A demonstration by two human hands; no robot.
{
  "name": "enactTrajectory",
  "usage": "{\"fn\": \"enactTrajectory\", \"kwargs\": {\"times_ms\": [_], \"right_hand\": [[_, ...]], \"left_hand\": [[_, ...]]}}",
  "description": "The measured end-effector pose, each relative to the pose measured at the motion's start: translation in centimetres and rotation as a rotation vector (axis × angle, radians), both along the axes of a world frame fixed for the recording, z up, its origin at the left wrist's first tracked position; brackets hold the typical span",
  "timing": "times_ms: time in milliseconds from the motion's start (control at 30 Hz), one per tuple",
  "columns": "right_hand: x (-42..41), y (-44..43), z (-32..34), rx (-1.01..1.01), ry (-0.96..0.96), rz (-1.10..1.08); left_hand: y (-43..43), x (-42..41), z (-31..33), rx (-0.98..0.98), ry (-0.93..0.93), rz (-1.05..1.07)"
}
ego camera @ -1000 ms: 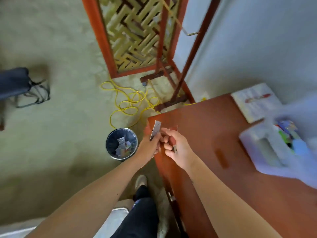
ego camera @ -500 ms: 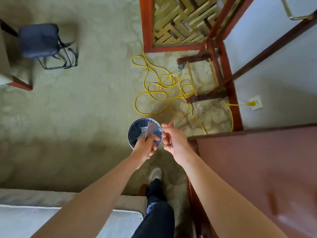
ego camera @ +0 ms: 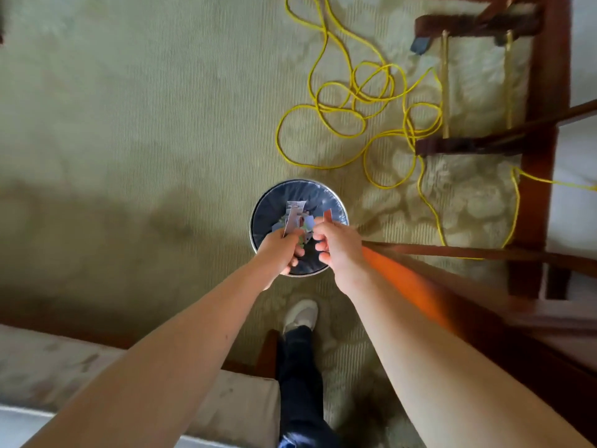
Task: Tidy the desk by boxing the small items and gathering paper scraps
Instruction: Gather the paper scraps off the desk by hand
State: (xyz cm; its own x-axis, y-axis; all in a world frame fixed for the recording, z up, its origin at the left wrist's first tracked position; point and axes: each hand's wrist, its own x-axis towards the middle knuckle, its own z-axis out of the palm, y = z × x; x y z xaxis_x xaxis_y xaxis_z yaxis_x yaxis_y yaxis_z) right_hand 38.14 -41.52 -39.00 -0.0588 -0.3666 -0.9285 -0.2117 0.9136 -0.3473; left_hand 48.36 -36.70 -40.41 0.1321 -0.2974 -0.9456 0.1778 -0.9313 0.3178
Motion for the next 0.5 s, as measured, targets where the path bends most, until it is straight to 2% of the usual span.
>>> {"fn": "enactTrajectory", "kwargs": {"times_ms": [133,200,300,400,500], "right_hand": [[1.3,0.1,-4.7,0.082,-0.077,0.010],[1.5,0.2,-5.9,0.141,-0.098,-0.001],[1.2,0.2,-6.3,0.183,-0.076,-0.038],[0.3,0.5,-5.4,0.171,-0.044,-0.050],[-0.5,1.0,-3.7,0.117,-0.042,-0.094]], "left_hand": [[0.2,0.6,-5.1,0.056,0.047,0.082],[0.4,0.7,-6.6,0.080,0.111,0.127],[0.7,0.9,-8.2,0.140,0.107,0.205],[0.9,1.0,-7.7,0.219,0.087,0.392],[1.3,0.6,-5.5,0.191,0.100,0.475]]}}
